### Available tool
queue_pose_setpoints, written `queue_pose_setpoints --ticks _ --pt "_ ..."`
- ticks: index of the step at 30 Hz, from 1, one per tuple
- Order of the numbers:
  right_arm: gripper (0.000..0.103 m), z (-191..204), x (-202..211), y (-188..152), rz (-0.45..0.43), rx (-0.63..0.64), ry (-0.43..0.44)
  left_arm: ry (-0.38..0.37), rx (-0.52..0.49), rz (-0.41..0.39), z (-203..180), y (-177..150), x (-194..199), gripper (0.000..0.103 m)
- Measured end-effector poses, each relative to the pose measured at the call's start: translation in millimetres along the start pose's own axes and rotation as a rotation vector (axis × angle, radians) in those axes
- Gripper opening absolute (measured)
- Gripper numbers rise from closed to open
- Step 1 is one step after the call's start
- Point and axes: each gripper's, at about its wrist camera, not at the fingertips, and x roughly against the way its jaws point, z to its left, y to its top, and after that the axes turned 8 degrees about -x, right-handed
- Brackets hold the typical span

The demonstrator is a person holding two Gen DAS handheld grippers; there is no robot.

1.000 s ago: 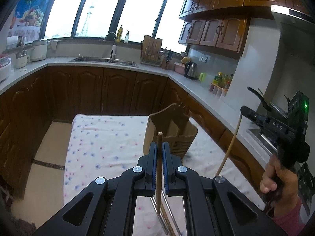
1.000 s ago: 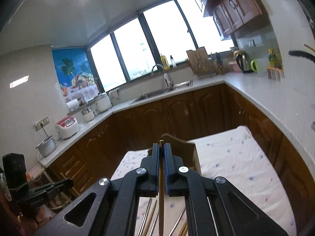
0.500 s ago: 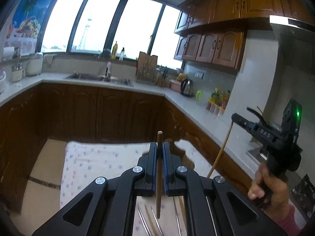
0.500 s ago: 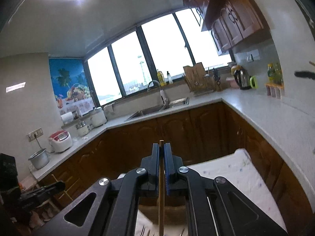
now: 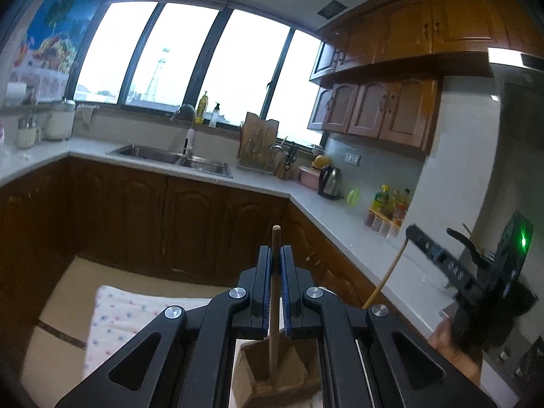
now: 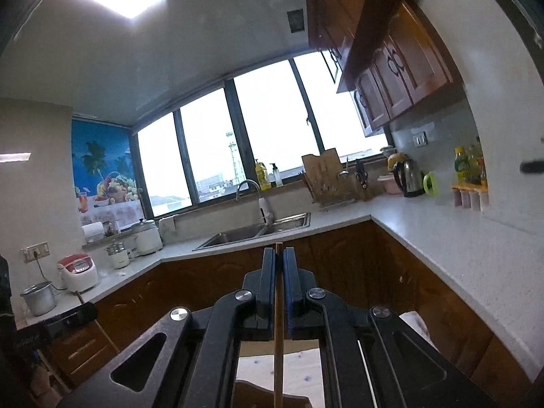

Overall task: Organize utensils
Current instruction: 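Open the left gripper over the holder while the right gripper releases its chopstick into it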

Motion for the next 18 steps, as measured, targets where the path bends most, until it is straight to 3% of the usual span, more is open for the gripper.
queue_pose_setpoints --ticks 10,18 --pt "0.004 -45.0 -35.0 -60.0 0.090 -0.127 -0.038 0.050 0.095 0.080 9.5 -65.4 -86.4 0.004" --pt "0.005 -54.6 -39.6 -68.3 0.137 -0.142 -0.051 0.068 0.059 0.064 -0.3 -65.9 -89.7 0.004"
